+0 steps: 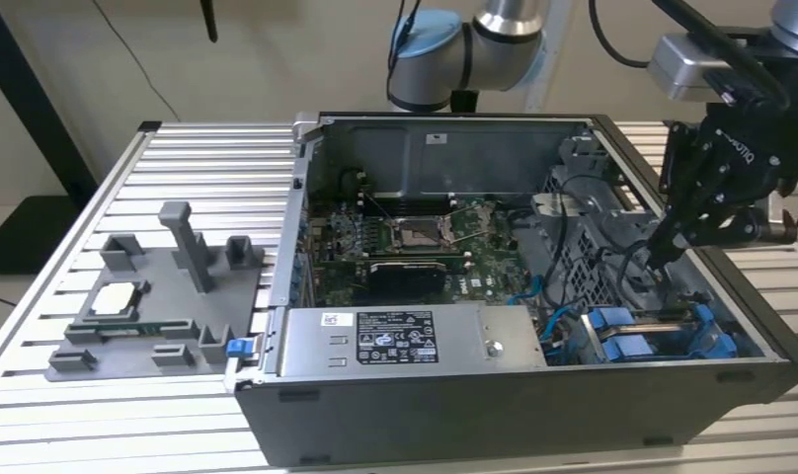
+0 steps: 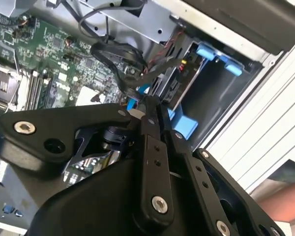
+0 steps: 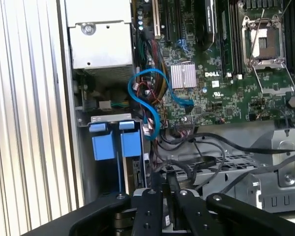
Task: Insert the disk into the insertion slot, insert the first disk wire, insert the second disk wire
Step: 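Insert the second disk wire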
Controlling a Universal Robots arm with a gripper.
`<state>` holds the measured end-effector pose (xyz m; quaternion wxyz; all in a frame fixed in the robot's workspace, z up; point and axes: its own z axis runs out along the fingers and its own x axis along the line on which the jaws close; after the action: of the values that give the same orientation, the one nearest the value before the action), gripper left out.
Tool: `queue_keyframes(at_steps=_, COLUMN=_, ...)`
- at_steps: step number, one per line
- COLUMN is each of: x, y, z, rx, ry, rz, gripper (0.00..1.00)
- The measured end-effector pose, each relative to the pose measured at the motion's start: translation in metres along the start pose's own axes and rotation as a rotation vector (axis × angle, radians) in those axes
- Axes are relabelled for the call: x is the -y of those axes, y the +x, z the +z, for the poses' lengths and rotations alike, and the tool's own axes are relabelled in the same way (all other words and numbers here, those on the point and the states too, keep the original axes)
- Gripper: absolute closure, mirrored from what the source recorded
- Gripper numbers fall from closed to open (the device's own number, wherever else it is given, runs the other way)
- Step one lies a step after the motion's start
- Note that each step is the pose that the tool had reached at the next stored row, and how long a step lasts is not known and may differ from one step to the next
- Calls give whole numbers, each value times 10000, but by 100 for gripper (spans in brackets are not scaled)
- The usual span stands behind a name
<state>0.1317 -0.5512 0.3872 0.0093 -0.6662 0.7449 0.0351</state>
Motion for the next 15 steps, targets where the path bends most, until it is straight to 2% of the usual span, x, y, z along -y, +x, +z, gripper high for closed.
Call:
queue_keyframes(at_steps=5, x=-65, y=49, z=1, rx=8, ry=102, rz=-39, gripper=100)
queue_keyframes(at_steps=10, x=-67, y=141, z=9, rx=17, ry=176, rz=-85, gripper=100)
queue_keyframes(at_steps=15, x=-68, y=157, z=48, rx=28, ry=316, rz=-207, gripper=100)
